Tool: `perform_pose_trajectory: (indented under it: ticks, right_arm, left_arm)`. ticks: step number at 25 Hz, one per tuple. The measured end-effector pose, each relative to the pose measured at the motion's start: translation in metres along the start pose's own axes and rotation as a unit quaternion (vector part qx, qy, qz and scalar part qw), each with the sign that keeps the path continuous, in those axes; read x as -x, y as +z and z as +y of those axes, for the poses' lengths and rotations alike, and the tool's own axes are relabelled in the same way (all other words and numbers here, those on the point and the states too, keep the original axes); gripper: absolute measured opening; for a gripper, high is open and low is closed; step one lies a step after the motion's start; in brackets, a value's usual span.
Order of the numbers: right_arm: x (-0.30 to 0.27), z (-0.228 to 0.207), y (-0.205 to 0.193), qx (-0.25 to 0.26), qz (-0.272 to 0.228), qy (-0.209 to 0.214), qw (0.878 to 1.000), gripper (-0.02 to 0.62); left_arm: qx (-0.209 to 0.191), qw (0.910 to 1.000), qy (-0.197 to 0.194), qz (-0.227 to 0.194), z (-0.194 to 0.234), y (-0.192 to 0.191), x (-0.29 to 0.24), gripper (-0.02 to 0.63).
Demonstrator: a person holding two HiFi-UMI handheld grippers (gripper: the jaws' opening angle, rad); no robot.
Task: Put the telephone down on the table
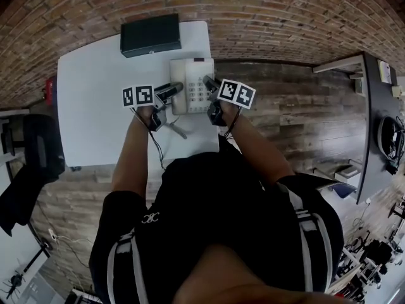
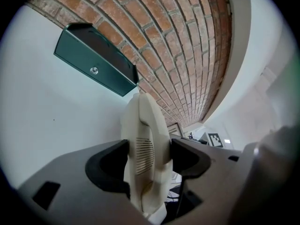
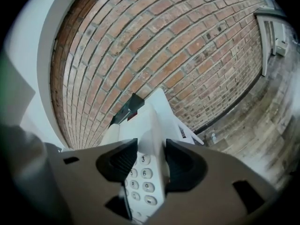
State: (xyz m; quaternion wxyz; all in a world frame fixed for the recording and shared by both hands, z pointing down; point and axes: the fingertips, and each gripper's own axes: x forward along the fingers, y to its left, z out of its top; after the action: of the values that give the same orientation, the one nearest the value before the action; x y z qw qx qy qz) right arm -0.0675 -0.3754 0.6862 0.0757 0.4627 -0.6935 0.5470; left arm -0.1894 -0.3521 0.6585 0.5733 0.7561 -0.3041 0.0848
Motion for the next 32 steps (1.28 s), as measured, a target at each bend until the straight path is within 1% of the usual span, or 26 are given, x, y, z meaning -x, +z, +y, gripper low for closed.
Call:
perform_pose_trajectory:
  ticks: [6, 9, 11, 14, 19, 22, 24, 25, 27, 28, 30, 31, 32]
  right_arm:
    - [-0.017, -0.005, -0.001, -0.003, 0.012, -0.009, 1.000, 0.172]
    - [-0.023, -0.004, -0.003, 0.013, 0.017, -0.013, 1.000, 0.172]
    - [-0.025, -0.004, -0.004, 0.028, 0.016, -0.016, 0.999, 0.172]
    - [-0.025, -0.006, -0.005, 0.035, 0.009, -0.012, 0.999, 0.175]
    - [-0.026, -0.006, -0.006, 0.036, 0.006, -0.004, 0.999, 0.175]
    - [-0.025, -0.006, -0.006, 0.056, 0.010, -0.013, 0.998, 0.176]
    - [-0.025, -0.006, -0.004, 0.068, 0.012, -0.022, 0.997, 0.175]
    - [-0.023, -0.006, -0.002, 0.076, 0.008, -0.028, 0.997, 0.175]
    - [-0.015, -0.003, 0.006, 0.099, -0.014, -0.038, 0.994, 0.153]
    - [-0.010, 0.000, 0.012, 0.111, -0.029, -0.039, 0.993, 0.152]
    - [0.001, 0.010, 0.023, 0.133, -0.062, -0.035, 0.989, 0.127]
    - [0.007, 0.016, 0.029, 0.146, -0.079, -0.032, 0.986, 0.116]
    - [0.013, 0.023, 0.034, 0.162, -0.096, -0.028, 0.982, 0.081]
  left_arm:
    - [0.008, 0.9999, 0.006, 0.006, 0.017, 0.004, -0.005, 0.291]
    - [0.012, 0.9998, 0.009, 0.012, 0.025, 0.000, -0.007, 0.291]
    - [0.006, 0.9997, 0.012, 0.020, 0.028, -0.004, -0.009, 0.291]
    - [-0.001, 0.9997, 0.013, 0.023, 0.030, -0.007, -0.010, 0.290]
    - [0.008, 0.9997, 0.014, 0.016, 0.032, -0.008, -0.010, 0.300]
    - [0.016, 0.9996, 0.022, 0.003, 0.032, -0.008, -0.008, 0.299]
    - [0.017, 0.9992, 0.036, -0.006, 0.033, -0.008, -0.007, 0.299]
    - [0.013, 0.9988, 0.047, -0.010, 0.032, -0.007, -0.006, 0.299]
    - [-0.001, 0.9973, 0.070, -0.024, 0.031, -0.004, -0.001, 0.299]
    - [-0.009, 0.9961, 0.081, -0.035, 0.028, -0.001, 0.004, 0.299]
    - [-0.026, 0.9919, 0.104, -0.069, 0.020, 0.011, 0.019, 0.297]
    - [-0.038, 0.9879, 0.118, -0.093, 0.014, 0.019, 0.031, 0.276]
    - [-0.053, 0.9823, 0.134, -0.120, 0.005, 0.028, 0.043, 0.241]
